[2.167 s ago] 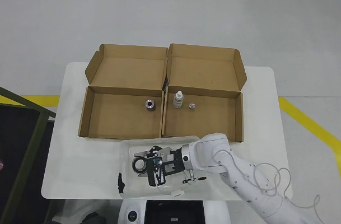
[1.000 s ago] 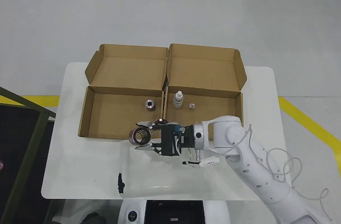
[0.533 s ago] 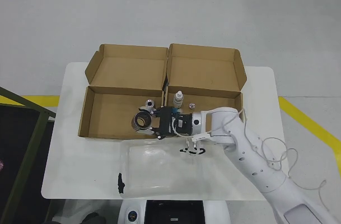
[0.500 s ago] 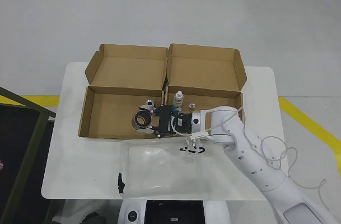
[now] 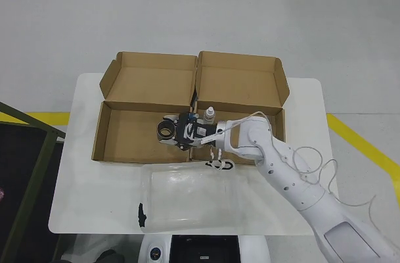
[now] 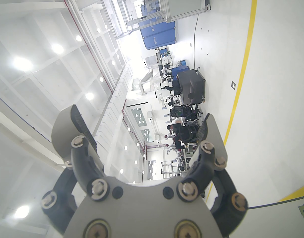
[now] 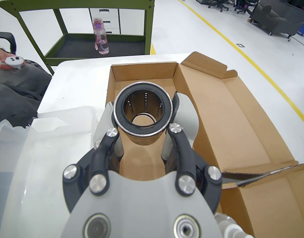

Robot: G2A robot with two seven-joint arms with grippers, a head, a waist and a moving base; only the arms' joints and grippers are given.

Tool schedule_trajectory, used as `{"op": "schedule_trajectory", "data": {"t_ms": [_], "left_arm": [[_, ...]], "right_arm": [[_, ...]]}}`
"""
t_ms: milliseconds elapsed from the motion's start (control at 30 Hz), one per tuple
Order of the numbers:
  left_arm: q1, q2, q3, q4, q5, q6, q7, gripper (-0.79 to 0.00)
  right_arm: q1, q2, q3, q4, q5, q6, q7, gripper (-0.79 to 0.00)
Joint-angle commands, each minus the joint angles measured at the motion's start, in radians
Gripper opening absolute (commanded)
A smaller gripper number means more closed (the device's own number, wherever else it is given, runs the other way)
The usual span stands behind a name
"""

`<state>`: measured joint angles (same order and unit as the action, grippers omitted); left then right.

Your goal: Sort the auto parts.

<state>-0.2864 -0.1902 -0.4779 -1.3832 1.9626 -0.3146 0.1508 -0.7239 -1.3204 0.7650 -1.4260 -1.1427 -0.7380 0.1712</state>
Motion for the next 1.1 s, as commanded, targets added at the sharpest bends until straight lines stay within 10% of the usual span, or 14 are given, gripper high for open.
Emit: {"op": "schedule_trajectory", "data": {"t_ms": [0,1067], "left_arm": [[0.000,0.000,0.000,0.000,0.000,0.000,0.000,0.000],[0.000,0.000,0.000,0.000,0.000,0.000,0.000,0.000]], "right_arm": [[0.012,-0.007,-0.017,0.020,-0.008,0.004,0.008,-0.785],[0.148,-0.117,-0.191,0.261,-0.092,0.046,0.195,-0.702]]}}
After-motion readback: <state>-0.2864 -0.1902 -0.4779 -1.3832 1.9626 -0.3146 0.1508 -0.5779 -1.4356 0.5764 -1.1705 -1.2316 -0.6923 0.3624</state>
